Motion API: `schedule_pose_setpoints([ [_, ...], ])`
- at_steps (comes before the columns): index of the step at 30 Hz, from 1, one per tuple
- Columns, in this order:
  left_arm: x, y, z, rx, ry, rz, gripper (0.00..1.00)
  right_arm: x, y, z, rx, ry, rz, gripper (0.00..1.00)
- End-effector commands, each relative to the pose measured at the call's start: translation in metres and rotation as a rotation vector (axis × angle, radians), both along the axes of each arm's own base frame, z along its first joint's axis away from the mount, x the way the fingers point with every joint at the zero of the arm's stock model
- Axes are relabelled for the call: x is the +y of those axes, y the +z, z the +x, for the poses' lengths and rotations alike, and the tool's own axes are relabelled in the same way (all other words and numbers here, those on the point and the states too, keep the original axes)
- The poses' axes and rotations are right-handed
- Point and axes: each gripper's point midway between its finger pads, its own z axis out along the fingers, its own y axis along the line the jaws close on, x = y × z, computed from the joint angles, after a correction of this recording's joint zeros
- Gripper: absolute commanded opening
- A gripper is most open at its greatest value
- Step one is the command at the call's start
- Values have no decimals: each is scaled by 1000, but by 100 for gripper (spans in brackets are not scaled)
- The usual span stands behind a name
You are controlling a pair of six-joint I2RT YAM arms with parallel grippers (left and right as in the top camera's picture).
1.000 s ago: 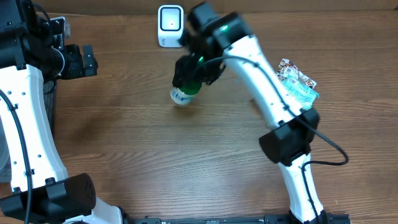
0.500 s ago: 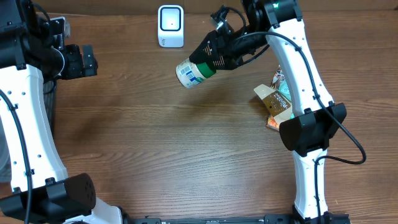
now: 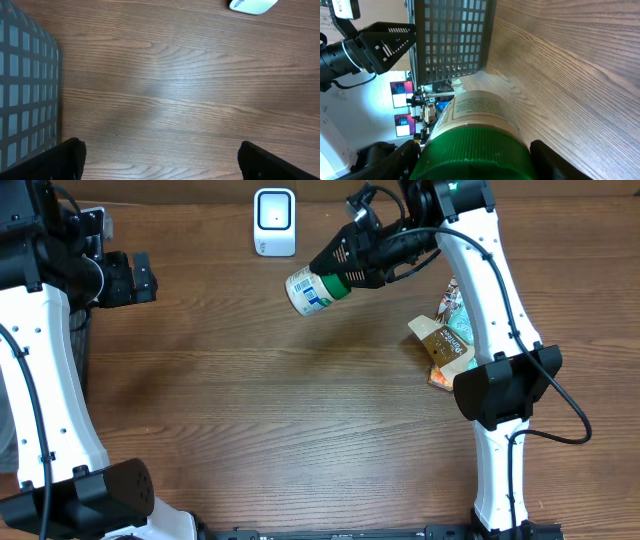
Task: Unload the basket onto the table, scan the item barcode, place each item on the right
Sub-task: 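Lift the jar and carry it back toward the scanner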
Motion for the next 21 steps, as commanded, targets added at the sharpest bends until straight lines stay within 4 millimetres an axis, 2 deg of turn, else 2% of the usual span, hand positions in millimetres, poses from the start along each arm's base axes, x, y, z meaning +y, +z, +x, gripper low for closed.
schedule_pose_setpoints([
  [1, -1, -1, 0, -2, -22, 2, 99, -7, 62, -21, -150, 4, 69, 39],
  [7, -1, -1, 0, -2, -22, 2, 100, -18, 78, -31, -251, -25, -14, 38],
  [13, -1, -1, 0, -2, -23, 3, 99, -20, 69, -28, -307, -40, -117, 38],
  [18, -1, -1, 0, -2, -22, 2, 99, -5, 50, -11, -448, -46, -256, 36],
  [21, -1, -1, 0, -2, -22, 2, 100, 2, 34, 15, -594, -98, -421, 35],
])
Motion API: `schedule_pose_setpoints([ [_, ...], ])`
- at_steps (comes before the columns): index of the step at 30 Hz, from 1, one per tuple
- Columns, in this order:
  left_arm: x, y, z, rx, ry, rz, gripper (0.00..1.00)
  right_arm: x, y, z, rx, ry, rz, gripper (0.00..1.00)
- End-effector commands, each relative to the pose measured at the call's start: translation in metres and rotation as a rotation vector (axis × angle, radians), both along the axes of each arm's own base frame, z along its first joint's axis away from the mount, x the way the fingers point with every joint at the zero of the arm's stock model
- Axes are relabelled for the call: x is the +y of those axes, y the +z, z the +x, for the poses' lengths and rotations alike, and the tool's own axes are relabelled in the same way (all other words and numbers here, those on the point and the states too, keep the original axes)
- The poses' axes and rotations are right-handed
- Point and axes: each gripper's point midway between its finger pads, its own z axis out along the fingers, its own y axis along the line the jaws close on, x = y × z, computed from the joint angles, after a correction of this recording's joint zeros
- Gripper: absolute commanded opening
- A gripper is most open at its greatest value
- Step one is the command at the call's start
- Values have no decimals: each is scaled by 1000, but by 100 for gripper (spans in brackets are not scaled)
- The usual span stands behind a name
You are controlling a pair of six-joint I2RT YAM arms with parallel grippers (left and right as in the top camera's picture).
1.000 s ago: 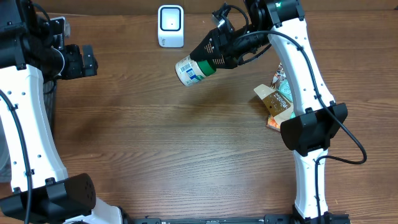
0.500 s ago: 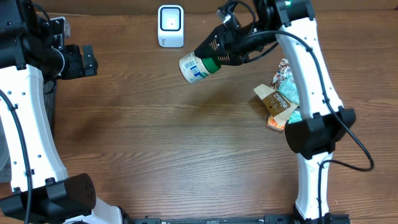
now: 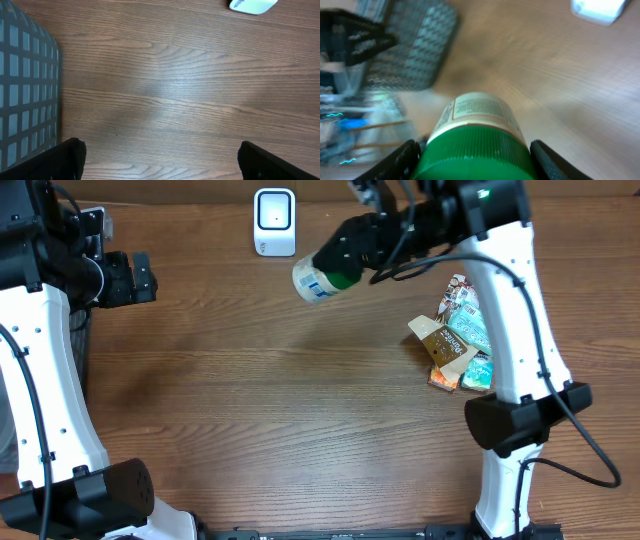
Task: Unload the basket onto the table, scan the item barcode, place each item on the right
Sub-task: 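Lift the jar and carry it back toward the scanner, then hold the jar under the scanner with the right gripper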
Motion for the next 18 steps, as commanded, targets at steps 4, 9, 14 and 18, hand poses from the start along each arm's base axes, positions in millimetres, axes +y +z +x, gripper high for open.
schedule_pose_setpoints([
  [4, -1, -1, 0, -2, -22, 2, 99, 6, -15, 60, -363, -206, -320, 35],
  [9, -1, -1, 0, -2, -22, 2, 99, 14, -17, 126, -685, -284, -445, 40],
  [14, -1, -1, 0, -2, -22, 2, 100, 41, -23, 178, -1004, -180, -474, 40],
  [18, -1, -1, 0, -2, -22, 2, 100, 58, -34, 207, -1215, -110, -529, 41],
])
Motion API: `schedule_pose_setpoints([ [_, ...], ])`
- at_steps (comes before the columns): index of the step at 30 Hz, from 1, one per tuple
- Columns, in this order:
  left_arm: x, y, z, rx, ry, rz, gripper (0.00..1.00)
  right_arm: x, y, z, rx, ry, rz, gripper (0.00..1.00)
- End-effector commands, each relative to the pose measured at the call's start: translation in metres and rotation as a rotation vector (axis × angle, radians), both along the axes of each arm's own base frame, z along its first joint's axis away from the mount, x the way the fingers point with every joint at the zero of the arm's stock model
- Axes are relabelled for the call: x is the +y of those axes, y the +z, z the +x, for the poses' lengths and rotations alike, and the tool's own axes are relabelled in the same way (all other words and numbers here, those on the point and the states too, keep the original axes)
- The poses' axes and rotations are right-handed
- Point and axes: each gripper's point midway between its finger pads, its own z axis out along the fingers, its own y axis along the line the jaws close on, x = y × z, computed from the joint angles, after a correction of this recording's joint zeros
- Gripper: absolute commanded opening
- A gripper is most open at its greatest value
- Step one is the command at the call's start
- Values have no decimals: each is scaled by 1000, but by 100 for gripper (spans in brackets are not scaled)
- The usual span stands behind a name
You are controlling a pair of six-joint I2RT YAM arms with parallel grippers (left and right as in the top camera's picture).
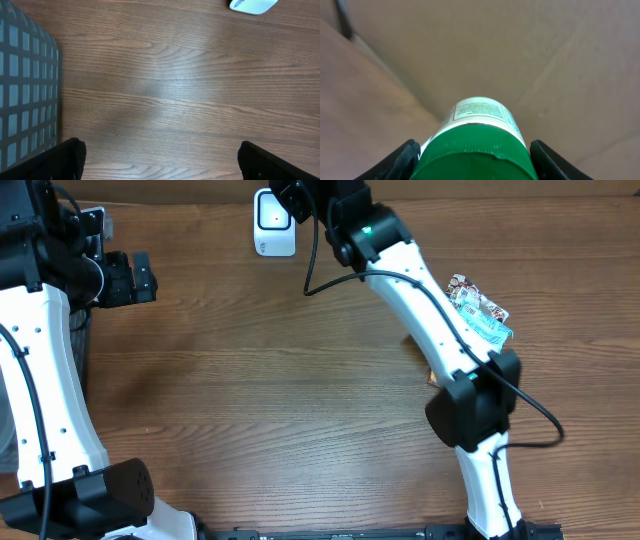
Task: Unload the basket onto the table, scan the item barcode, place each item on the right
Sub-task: 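Hold the jar under the scanner with the right gripper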
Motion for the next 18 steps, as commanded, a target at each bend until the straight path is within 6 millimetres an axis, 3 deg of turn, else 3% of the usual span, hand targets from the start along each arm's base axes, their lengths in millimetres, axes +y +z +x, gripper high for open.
schedule_pose_setpoints([
  [1, -1, -1, 1, -2, -22, 2, 100, 4, -26, 24, -153, 31, -217, 40],
  [10, -1, -1, 1, -2, -22, 2, 100, 23, -77, 58, -318, 49, -295, 40],
  [18, -1, -1, 1, -2, -22, 2, 100, 30, -101, 63, -358, 80, -352, 43],
])
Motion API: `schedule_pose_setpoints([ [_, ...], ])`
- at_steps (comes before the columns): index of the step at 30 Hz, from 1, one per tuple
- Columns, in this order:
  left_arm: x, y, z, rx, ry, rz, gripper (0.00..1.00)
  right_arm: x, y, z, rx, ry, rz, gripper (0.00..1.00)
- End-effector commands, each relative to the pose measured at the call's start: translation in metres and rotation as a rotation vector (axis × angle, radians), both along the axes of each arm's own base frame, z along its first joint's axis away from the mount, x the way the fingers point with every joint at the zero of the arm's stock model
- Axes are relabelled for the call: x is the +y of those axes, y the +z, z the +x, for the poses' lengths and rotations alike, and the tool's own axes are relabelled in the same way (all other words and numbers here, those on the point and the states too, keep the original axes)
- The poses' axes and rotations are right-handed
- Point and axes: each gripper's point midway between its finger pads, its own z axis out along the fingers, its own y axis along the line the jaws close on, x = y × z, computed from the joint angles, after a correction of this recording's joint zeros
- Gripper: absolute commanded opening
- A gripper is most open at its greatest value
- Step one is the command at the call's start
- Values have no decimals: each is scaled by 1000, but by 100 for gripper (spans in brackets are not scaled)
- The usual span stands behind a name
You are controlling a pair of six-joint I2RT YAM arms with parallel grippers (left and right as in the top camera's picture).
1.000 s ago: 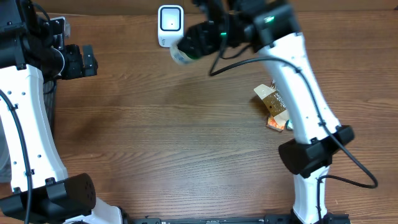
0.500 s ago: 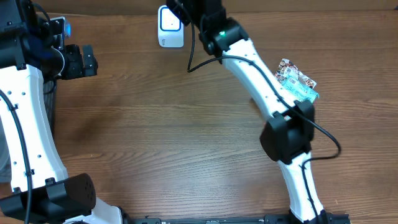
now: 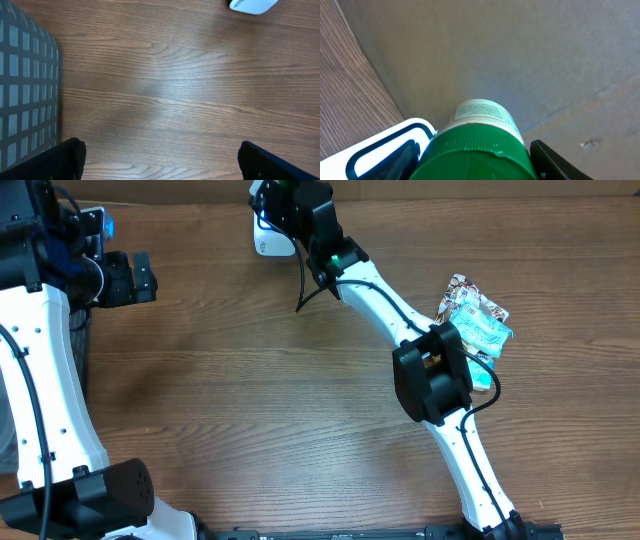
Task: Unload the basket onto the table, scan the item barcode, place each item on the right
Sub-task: 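Hold the jar under the scanner with the right gripper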
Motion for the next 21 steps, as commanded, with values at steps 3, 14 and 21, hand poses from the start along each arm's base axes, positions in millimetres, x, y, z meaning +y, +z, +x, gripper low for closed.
schedule_pose_setpoints([
  [3, -1, -1, 0, -2, -22, 2, 99, 4, 9, 0, -86, 34, -101, 43],
  [14, -1, -1, 0, -2, -22, 2, 100, 4, 10, 1, -105, 38, -125, 43],
  [21, -1, -1, 0, -2, -22, 2, 100, 6, 41, -8, -89, 31, -23, 43],
])
